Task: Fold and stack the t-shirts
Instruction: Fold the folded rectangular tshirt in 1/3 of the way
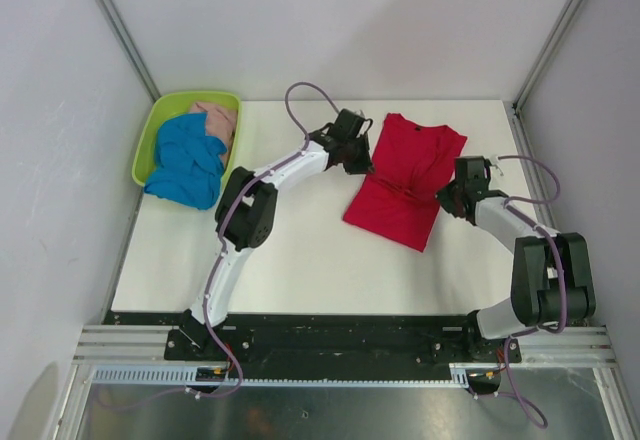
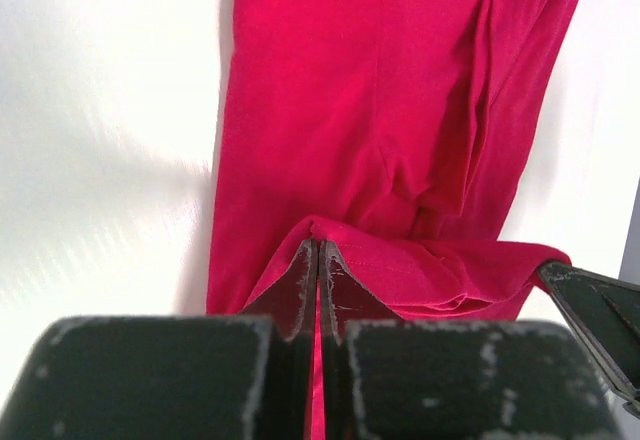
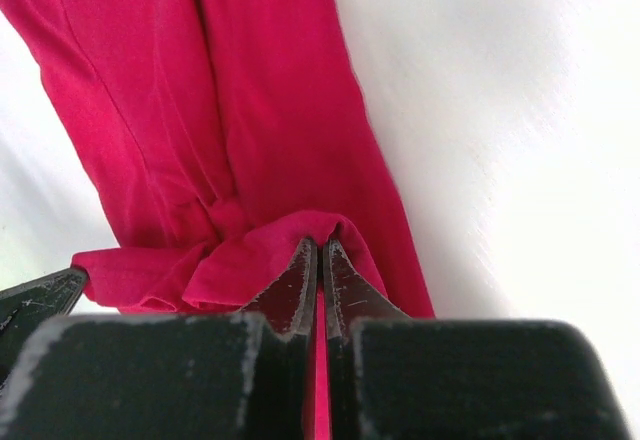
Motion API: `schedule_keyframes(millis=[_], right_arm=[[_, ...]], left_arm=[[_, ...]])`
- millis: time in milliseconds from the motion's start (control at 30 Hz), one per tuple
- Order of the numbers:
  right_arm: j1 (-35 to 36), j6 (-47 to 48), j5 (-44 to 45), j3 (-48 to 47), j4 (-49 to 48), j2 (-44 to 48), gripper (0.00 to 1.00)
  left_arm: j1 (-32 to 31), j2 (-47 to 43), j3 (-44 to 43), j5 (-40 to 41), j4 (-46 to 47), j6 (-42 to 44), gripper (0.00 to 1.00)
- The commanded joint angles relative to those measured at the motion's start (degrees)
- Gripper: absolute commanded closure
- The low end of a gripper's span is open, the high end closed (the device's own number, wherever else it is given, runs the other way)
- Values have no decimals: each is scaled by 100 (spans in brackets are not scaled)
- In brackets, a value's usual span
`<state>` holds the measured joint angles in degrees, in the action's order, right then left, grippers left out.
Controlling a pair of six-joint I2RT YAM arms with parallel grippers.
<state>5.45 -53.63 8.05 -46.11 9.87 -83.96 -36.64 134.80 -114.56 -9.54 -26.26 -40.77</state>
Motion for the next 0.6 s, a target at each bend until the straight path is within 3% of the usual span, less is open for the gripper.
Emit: schedule_keyframes(millis=[0, 567], right_arm=[[-71, 137, -12, -323, -264, -100, 100], [-174, 228, -117, -634, -347, -641, 100]], left_arm=[[105, 64, -427, 73, 97, -132, 100], [235, 452, -872, -99, 105, -132, 100]])
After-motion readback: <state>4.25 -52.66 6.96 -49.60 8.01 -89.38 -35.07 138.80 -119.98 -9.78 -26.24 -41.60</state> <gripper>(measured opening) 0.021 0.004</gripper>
